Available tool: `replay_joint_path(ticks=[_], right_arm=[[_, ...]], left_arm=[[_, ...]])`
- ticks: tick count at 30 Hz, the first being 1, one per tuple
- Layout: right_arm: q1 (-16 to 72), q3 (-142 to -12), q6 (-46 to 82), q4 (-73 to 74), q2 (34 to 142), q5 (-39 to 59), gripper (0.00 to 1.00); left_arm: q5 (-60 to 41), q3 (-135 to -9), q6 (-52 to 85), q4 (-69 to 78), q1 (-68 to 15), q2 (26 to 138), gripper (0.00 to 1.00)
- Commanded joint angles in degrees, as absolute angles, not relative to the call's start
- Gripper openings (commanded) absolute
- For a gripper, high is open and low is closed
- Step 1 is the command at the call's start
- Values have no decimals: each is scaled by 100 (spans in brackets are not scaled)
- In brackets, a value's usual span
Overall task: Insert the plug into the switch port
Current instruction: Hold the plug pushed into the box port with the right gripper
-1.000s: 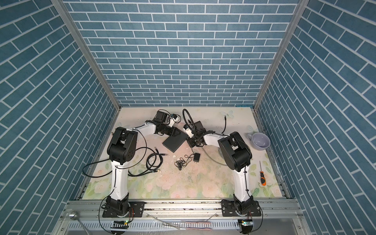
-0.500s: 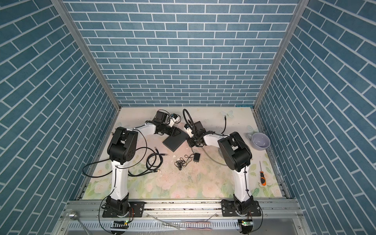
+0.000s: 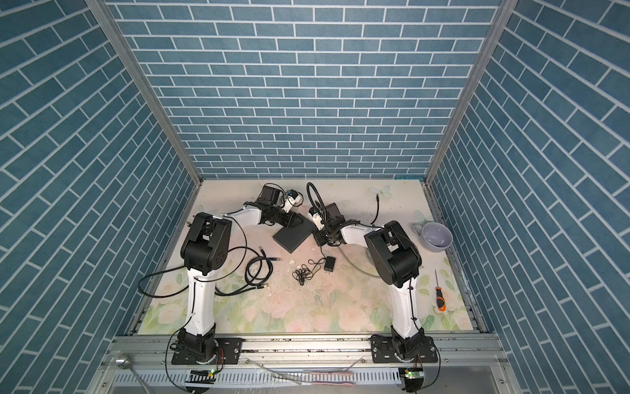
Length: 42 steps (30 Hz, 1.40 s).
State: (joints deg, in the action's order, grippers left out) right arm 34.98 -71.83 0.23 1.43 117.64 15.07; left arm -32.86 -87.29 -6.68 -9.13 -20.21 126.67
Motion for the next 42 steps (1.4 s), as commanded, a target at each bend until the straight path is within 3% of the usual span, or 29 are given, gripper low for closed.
replay_joint_path(ticks=[1, 12, 42], right_arm=[[3747, -7550, 155, 2872, 12082, 1875, 0], [3762, -7781, 23, 2828, 12199, 2715, 0], [3772, -8372, 290, 2692, 12456, 2531, 0]], left_arm=[[-4988, -8344, -852, -2318, -2887, 13225, 49], [-5165, -8283, -991, -2465, -2962, 13273, 48], [-5530, -7818, -483, -1964, -3366, 13210, 47]])
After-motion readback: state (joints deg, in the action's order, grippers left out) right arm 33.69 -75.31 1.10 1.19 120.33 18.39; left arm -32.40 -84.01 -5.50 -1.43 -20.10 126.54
